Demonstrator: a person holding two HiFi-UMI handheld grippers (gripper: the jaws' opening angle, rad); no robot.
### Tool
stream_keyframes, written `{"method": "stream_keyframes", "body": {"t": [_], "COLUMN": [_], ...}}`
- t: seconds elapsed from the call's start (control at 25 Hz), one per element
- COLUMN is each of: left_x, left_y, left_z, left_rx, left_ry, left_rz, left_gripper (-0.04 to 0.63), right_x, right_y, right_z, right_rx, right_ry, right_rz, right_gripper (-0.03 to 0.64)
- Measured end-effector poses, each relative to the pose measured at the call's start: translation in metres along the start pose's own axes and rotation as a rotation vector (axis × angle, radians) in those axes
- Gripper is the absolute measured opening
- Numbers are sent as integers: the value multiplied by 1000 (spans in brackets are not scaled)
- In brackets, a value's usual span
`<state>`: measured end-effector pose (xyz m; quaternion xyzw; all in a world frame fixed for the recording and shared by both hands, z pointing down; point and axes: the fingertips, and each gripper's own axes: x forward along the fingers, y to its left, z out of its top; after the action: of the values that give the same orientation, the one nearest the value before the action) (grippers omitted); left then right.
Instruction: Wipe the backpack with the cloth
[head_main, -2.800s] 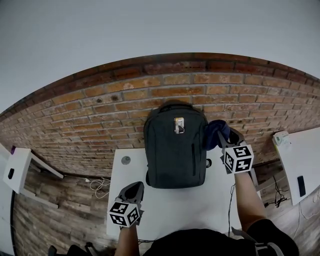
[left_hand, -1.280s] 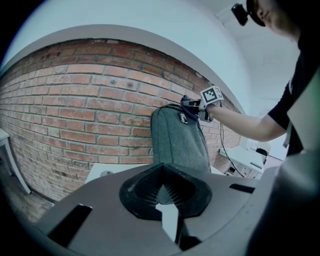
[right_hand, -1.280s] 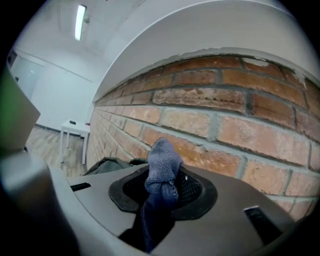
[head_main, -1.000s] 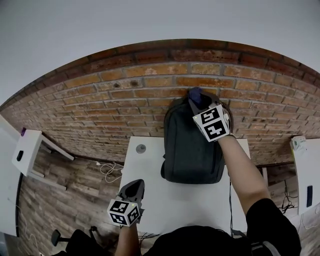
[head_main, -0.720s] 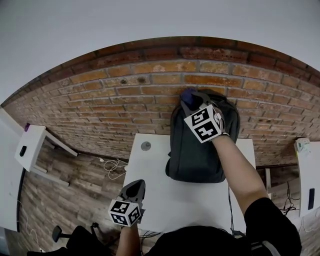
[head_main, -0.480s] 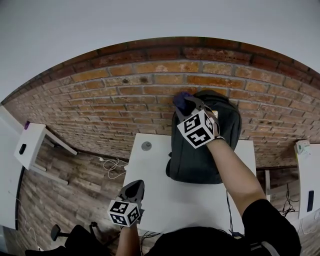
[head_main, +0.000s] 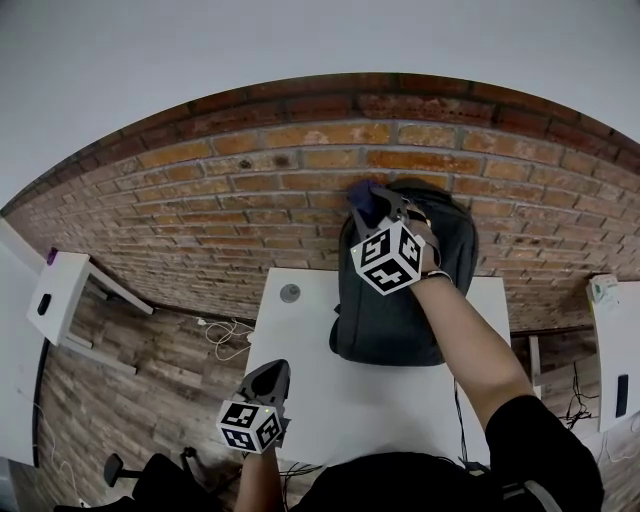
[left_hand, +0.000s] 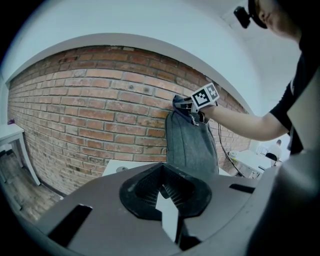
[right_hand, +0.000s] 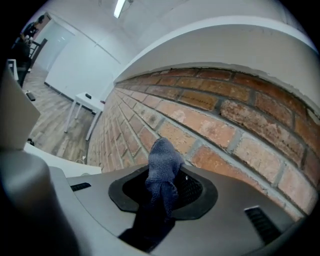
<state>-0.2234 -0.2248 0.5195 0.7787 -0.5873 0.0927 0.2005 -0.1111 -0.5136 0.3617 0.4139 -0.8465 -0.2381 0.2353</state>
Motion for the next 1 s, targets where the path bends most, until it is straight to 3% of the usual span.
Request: {"method": "stream_keyframes", "body": {"t": [0.4, 1.0], "left_x": [9, 23], "left_y": [-16, -51], "left_z": [3, 15], "left_rx": [20, 69], "left_ry": [3, -2], "left_rz": [-35, -89], "left_gripper": [-9, -9], "right_x": [-29, -78], "right_y": [-77, -142], "right_z": [-40, -120], "right_rx": [22, 295], "right_ry": [84, 161], "right_rz": [-163, -250], "right_gripper": [115, 115]}}
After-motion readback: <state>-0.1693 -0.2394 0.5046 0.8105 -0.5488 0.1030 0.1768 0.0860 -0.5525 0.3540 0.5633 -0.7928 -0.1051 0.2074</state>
